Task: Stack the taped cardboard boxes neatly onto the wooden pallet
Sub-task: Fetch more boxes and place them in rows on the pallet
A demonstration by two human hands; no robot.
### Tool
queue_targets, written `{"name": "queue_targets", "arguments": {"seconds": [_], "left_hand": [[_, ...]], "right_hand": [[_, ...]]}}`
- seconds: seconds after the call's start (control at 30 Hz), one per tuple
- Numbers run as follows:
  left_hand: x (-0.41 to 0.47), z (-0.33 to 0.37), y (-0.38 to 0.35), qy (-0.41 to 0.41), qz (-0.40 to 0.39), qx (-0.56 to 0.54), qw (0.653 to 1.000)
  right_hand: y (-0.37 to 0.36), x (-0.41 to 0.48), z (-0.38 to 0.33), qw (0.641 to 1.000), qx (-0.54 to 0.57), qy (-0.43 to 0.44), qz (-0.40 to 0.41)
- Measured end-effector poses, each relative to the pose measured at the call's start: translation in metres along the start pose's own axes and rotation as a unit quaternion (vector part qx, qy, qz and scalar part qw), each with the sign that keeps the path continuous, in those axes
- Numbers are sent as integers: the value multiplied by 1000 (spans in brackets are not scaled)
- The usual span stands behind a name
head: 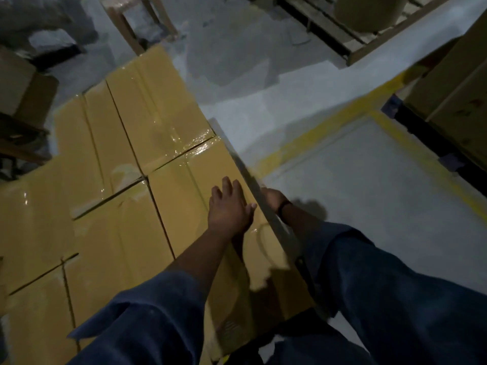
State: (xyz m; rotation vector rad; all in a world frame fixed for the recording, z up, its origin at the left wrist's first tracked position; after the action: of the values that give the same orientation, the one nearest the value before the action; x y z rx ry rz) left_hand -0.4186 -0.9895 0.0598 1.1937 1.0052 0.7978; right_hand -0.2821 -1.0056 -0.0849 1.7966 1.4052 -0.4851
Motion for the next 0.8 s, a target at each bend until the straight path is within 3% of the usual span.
{"name": "queue_targets", "arguments": {"seconds": [0.1,0.23,0.47,0.8], "left_hand": [[8,5,-7,19,-24,-1,1000],[11,8,-13,40,-41,-21,998],[9,4,-19,55,-37,-20,998],[9,1,-20,59,-26,-8,998]], "right_hand": [[-1,10,14,995,70,-69,-5],[-7,25,21,992,84,-92,-15],[-48,17,3,991,91,-67,-72],[-52,23,-7,993,74,-49,-81]]}}
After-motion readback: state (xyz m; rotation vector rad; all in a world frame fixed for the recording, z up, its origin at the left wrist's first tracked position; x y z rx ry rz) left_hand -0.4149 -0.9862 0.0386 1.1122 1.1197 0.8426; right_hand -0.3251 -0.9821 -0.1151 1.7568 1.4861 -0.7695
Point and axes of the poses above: each hand's wrist, its own x-axis towards the middle knuckle, its own y-axis out of the back of the hand, z = x × y, the point moved 8 cm from there along x, towards the middle knuckle, and after that the axes turned 12 degrees about z, right-handed, at the moved point
